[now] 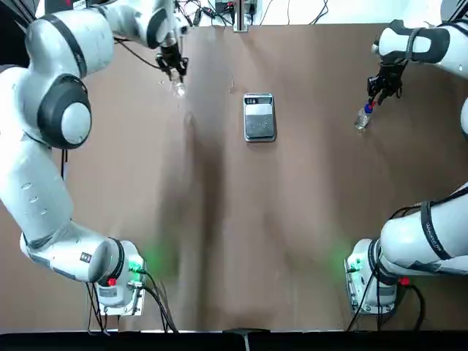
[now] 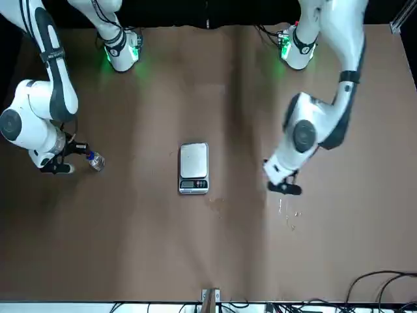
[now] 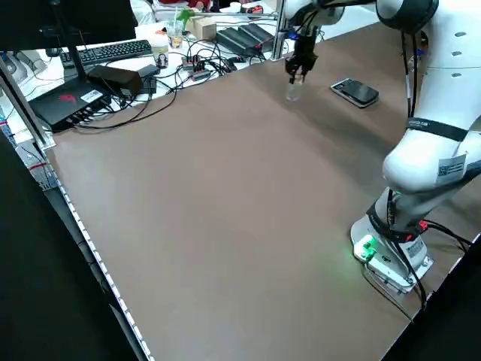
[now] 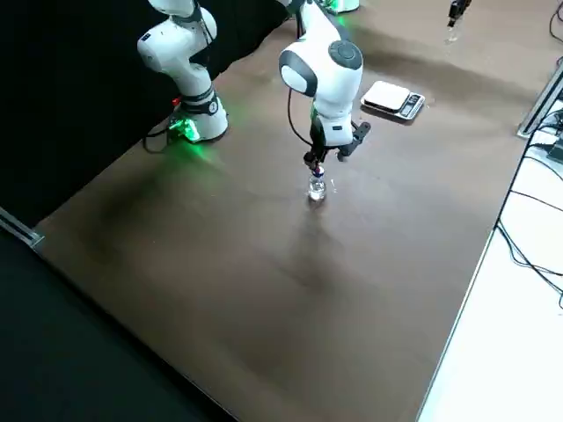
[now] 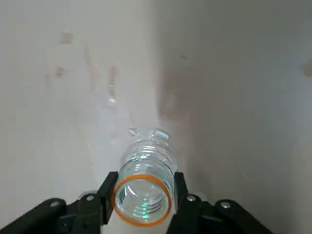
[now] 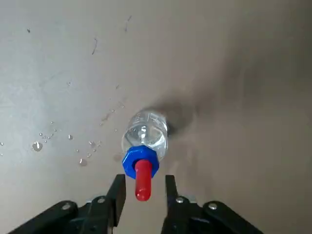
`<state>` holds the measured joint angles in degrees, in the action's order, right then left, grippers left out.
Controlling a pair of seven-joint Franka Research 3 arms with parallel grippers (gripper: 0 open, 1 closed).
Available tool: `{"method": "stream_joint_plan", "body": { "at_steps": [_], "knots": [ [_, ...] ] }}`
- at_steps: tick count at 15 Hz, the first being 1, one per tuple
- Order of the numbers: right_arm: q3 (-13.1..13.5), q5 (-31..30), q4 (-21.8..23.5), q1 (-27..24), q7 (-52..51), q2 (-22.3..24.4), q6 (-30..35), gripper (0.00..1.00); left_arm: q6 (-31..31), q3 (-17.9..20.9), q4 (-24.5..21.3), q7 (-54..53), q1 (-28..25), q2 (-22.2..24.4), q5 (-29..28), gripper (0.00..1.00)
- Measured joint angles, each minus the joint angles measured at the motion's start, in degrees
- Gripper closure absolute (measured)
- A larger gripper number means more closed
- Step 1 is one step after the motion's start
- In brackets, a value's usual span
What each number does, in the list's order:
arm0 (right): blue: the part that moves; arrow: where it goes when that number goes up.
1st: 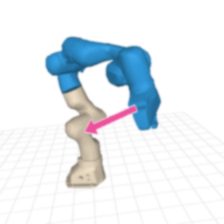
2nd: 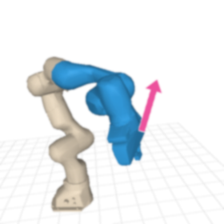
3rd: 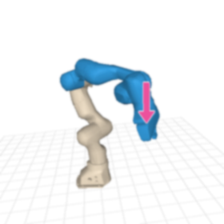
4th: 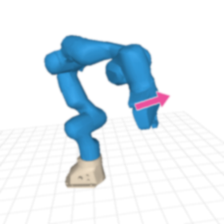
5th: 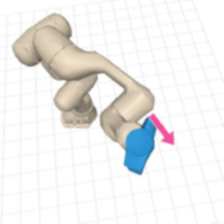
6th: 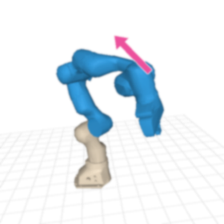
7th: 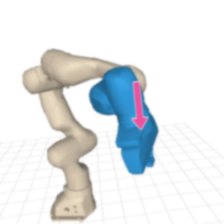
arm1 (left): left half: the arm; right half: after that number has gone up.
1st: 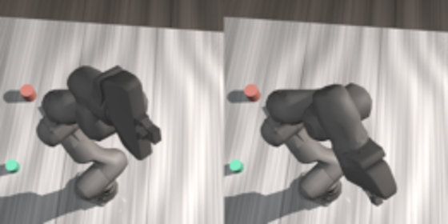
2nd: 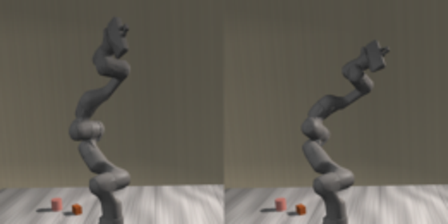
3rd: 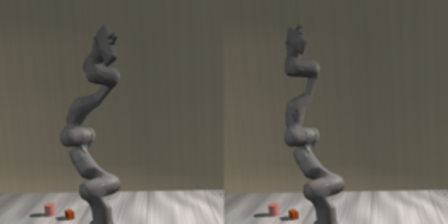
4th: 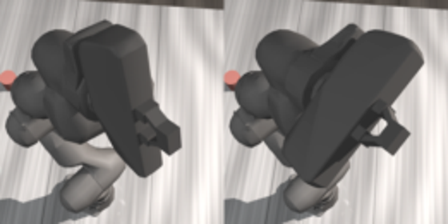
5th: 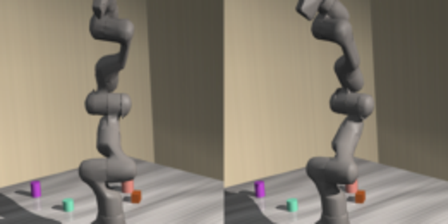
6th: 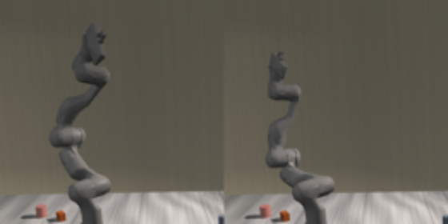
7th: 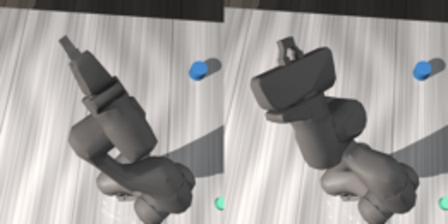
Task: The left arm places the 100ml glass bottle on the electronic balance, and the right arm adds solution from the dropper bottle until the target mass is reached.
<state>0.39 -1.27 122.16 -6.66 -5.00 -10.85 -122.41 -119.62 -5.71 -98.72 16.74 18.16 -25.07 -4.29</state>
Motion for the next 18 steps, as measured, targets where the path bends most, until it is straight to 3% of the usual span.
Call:
{"method": "stream_joint_plan", "body": {
  "at_steps": [4,10,12,17,18],
  "knots": [
    [-0.01,0.0,0.01,0.0,0.0,-0.49,-0.7,0.61,5.22,0.16,9.44,9.12,9.1,-5.76,0.0,0.49],
    [-0.1,0.0,0.01,0.0,0.0,-1.23,-1.5,0.65,5.51,0.27,16.75,22.25,17.95,-11.64,0.0,0.49],
    [-0.11,0.0,0.01,0.0,0.0,-1.28,-1.5,0.76,5.53,0.25,18.48,25.39,19.83,-12.93,0.0,0.49],
    [-0.27,0.0,-0.01,0.02,-0.01,-1.28,-1.53,0.8,5.56,0.23,23.42,31.17,23.74,-15.64,0.0,0.49],
    [-0.29,0.0,-0.04,0.02,-0.01,-1.28,-1.53,0.87,5.55,0.22,24.86,32.1,24.48,-16.55,0.0,0.49]
  ]
}}
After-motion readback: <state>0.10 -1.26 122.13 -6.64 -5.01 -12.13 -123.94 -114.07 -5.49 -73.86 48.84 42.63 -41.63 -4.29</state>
